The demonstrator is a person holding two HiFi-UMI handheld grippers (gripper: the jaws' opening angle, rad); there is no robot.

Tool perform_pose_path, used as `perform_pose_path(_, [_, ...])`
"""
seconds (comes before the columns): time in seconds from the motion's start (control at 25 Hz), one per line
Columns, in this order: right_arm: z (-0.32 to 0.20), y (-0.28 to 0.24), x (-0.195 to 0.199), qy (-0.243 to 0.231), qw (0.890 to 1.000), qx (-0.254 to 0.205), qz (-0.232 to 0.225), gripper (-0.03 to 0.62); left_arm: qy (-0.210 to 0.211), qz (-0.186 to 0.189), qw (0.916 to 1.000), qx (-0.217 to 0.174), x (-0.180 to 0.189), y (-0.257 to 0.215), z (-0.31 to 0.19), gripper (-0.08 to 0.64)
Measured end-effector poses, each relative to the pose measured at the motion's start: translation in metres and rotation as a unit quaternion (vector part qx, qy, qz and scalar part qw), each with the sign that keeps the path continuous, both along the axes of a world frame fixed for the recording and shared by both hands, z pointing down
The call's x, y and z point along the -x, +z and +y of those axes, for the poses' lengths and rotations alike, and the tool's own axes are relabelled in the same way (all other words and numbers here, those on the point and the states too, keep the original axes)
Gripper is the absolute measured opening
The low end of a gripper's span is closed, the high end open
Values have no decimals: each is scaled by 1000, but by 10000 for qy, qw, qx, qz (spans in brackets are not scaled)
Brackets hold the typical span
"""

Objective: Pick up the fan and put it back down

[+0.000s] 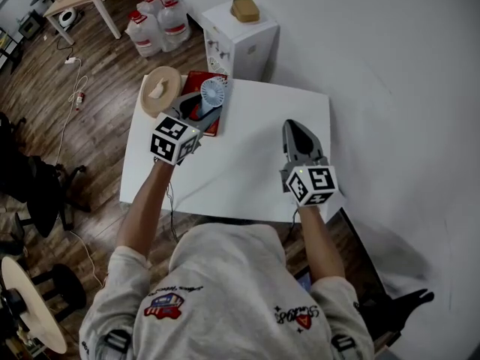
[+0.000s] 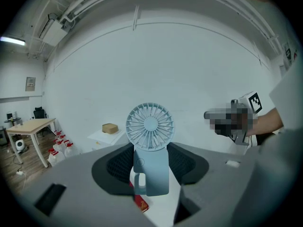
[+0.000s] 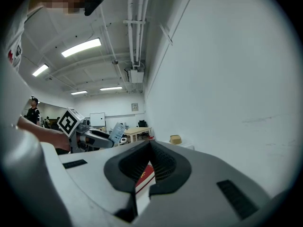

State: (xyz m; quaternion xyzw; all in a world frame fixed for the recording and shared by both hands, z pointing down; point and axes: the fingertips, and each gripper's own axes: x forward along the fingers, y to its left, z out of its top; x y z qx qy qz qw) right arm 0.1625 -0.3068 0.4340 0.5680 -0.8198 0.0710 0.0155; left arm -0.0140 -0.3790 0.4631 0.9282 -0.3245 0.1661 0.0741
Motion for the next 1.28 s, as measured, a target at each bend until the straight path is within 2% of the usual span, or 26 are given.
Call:
perform_pose_path(0.32, [-11, 17, 38, -463, 9988, 144, -73, 1, -501, -193, 9977, 410, 49, 48, 17, 213])
perform_pose_path(0.6, [-21, 30, 71, -845, 9960, 251, -114, 1, -1031, -396, 9907, 800, 100, 94, 30, 213])
perform_pose_path(1.0, [-29, 43, 70, -903, 9953, 345, -83, 0, -1366, -946, 9717, 1679, 136, 196, 50, 213])
perform_pose_path(1.12, [-27, 43, 64, -830, 9959, 357, -79, 2, -1370, -1197, 9633, 1973, 142, 231, 56, 213])
perform_pose_path(1.28, [-25, 43, 55, -696, 9969, 371, -45, 0, -1361, -1566, 9481, 2410, 156, 278, 73, 213])
